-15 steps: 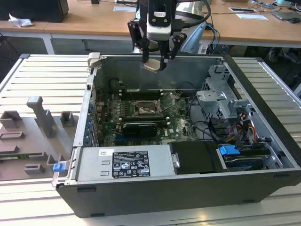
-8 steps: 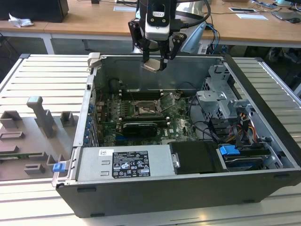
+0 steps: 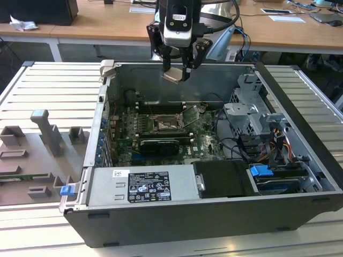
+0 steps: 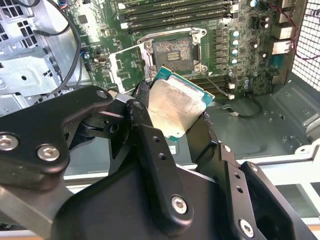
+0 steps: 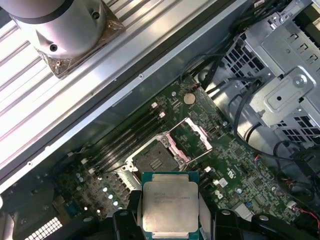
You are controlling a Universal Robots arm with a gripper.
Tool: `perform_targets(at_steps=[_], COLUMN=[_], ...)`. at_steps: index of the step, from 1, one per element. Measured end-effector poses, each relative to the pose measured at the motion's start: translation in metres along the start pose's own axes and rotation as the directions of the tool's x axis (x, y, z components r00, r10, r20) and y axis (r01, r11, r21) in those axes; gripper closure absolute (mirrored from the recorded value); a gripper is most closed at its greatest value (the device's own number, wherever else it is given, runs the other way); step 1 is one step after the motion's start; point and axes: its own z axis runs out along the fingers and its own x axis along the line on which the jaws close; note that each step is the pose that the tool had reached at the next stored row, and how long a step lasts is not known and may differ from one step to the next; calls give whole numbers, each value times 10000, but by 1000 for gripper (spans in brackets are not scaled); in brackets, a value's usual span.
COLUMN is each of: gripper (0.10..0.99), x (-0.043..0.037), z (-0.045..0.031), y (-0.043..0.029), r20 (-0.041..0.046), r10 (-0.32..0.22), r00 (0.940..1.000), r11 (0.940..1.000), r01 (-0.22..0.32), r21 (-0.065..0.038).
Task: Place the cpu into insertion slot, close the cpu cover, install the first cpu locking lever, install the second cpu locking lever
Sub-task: 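Place the cpu into insertion slot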
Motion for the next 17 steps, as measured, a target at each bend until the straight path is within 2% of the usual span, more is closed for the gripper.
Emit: perform_targets(at_steps=[11, 17], gripper=[545, 545], x=[0, 0], z=[10, 12], y=[-1, -1], r20=[56, 117], r10=[624, 1301], r00=[9980, 9914], r11=[9981, 9915], r01=[-624, -1300], r21=[-14, -32])
